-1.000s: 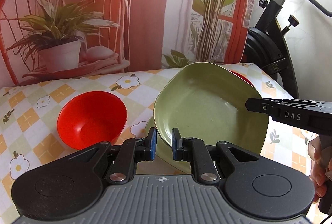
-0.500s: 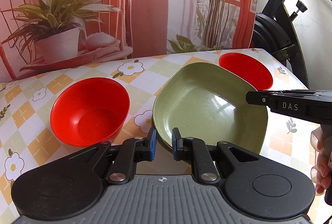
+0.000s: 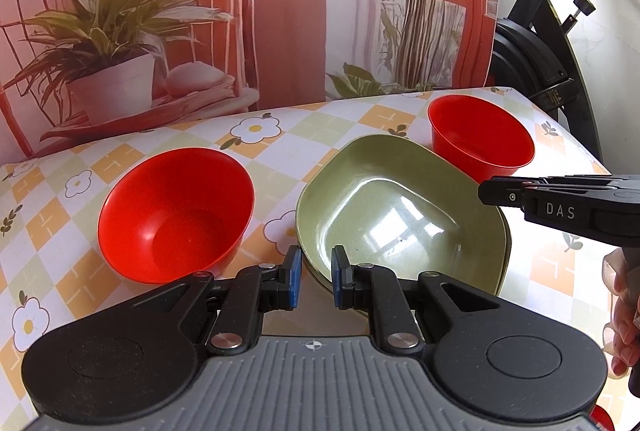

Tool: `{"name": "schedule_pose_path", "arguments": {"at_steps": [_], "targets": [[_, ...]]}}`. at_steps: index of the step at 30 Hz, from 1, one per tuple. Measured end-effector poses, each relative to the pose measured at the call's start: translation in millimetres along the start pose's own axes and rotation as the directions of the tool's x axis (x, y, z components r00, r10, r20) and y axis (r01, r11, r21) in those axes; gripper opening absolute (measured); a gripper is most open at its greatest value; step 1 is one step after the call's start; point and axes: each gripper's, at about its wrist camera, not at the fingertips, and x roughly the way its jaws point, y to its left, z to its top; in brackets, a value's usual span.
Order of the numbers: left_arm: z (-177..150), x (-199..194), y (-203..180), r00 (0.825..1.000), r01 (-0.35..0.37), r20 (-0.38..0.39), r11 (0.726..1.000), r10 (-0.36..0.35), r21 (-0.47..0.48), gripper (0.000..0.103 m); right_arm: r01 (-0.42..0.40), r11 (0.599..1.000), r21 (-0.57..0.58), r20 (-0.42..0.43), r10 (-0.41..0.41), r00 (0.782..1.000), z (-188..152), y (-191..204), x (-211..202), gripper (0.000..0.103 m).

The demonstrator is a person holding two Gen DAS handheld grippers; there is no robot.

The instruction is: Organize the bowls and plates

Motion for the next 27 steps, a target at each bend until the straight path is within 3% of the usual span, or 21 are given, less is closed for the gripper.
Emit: {"name": "schedule_pose_path", "arguments": {"at_steps": [16, 22, 27], "targets": [[0.3, 1.4, -1.1, 1.000, -0.026, 0.004, 0.999, 0.026, 0.033, 0.018, 0.047, 0.999, -0.015, -0.008, -0.047, 0.999, -2.6, 1.8, -7.1, 0.006], [6.1, -22.6, 5.0, 0.999, -0.017, 0.051, 1.000, 0.018, -0.008, 0.018, 0.043, 0.999, -0.004, 0.034, -0.043, 0.998, -0.6, -0.7, -35.7, 0.008], [10.1, -50.9, -5.5, 0.995, 0.016, 0.103, 1.000, -0.015, -0.010, 0.018, 0.077, 0.997, 0.015, 0.119, -0.078, 0.990, -5.9, -8.8, -78.1, 0.008]]}}
